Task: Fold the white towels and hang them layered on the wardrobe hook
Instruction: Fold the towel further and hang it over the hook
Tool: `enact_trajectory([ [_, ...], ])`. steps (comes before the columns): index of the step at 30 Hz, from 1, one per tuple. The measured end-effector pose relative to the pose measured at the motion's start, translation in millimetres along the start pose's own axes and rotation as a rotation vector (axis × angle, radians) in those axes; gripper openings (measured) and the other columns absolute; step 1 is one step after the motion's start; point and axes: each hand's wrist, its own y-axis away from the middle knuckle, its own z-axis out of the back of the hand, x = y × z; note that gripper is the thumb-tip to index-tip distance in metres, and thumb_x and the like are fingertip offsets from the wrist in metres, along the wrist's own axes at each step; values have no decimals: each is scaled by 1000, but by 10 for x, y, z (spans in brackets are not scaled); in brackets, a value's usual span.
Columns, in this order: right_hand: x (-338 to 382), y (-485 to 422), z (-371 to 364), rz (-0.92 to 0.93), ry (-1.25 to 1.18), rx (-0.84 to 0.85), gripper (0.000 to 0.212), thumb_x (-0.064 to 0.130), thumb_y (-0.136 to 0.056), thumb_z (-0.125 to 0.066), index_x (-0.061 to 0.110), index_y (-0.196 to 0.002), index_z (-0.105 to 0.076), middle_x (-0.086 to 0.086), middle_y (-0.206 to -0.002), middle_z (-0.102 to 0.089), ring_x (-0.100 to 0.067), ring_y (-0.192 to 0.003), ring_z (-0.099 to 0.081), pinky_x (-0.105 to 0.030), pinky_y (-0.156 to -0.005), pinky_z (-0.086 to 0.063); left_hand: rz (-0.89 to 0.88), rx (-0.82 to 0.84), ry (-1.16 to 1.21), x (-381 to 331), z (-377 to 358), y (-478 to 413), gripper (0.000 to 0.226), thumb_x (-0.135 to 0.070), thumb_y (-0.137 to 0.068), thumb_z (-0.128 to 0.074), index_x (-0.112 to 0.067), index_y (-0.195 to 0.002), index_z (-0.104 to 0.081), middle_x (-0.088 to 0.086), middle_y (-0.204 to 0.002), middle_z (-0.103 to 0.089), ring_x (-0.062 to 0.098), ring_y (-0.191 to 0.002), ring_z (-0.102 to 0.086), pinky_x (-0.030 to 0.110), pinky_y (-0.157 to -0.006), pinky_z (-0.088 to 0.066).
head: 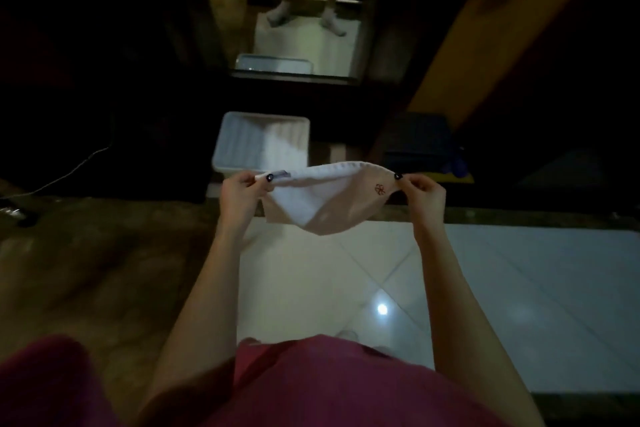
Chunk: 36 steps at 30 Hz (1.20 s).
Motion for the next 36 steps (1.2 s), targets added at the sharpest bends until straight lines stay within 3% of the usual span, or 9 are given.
enact_trajectory([
  [2, -29, -181, 405, 10, 21, -35, 18, 8, -90, -66, 19, -75, -66, 5, -74, -65, 2, -64, -63, -8, -54, -44, -58, 46, -42, -189, -521, -14, 20, -6, -87, -66, -15, -70, -63, -2, -67, -60, 18, -72, -56, 30, -68, -40],
  [7, -183, -485, 1252, -1, 77, -188, 8, 10, -93, -61, 7, -86, -65, -2, -74, -63, -11, -67, -59, -20, -60, -46, -213, 173, -209, -622, -1620, -67, 4, -11, -88, -68, -9, -91, -70, 7, -96, -55, 16, -85, -51, 14, -66, -32],
  [10, -218, -612, 1611, -16, 90, -292, 9, 11, -93, -61, 8, -84, -63, -1, -72, -61, -13, -66, -57, -21, -59, -45, -262, 276, -247, -873, -2197, -71, 5, -14, -89, -65, -15, -85, -68, 1, -87, -61, 14, -77, -54, 26, -67, -39],
  [15, -181, -962, 2086, -35, 54, -464, 2, 10, -93, -60, 11, -91, -61, -7, -79, -65, -20, -71, -62, -24, -59, -46, -263, 381, -186, -1310, -3175, -45, 22, -17, -90, -63, -30, -72, -59, -8, -73, -63, 11, -73, -61, 27, -63, -49],
  [19, -83, -1290, 2419, -33, -51, -436, 20, 0, -92, -56, 7, -107, -67, -12, -82, -68, -18, -64, -64, -20, -55, -51, -268, 636, -20, -1713, -3878, -14, 28, -11, -89, -66, -38, -81, -64, -14, -81, -67, 8, -81, -66, 17, -57, -52],
  [24, 148, -1740, 2749, -57, -189, -335, 13, 1, -91, -63, 11, -92, -71, -12, -88, -72, -18, -77, -71, -18, -63, -53, -366, 913, -2, -2174, -4582, 48, 22, -2, -94, -57, -19, -99, -70, -10, -91, -67, 2, -81, -66, 14, -70, -54],
  [27, 238, -1903, 2967, -38, -231, -247, 9, 6, -88, -70, 13, -94, -70, -13, -87, -74, -21, -88, -73, -20, -69, -55, -376, 1024, 58, -2430, -4849, 26, 18, -6, -93, -62, -19, -102, -70, -8, -96, -68, 4, -90, -65, 12, -74, -51],
  [30, 277, -2060, 3190, -17, -145, -208, 20, 4, -86, -72, 22, -95, -70, 0, -84, -76, -9, -85, -72, -19, -77, -54, -411, 1123, 61, -2630, -5112, 32, 16, -15, -90, -68, -28, -98, -69, -14, -96, -68, 2, -96, -64, 14, -77, -52],
  [36, 366, -2385, 3578, 76, -35, -351, 4, 12, -88, -71, 15, -89, -74, 0, -74, -75, -7, -68, -71, -13, -60, -49, -481, 1166, 72, -2920, -5544, 170, 19, -14, -86, -71, -25, -102, -71, -9, -100, -69, 6, -99, -65, 26, -84, -56],
])
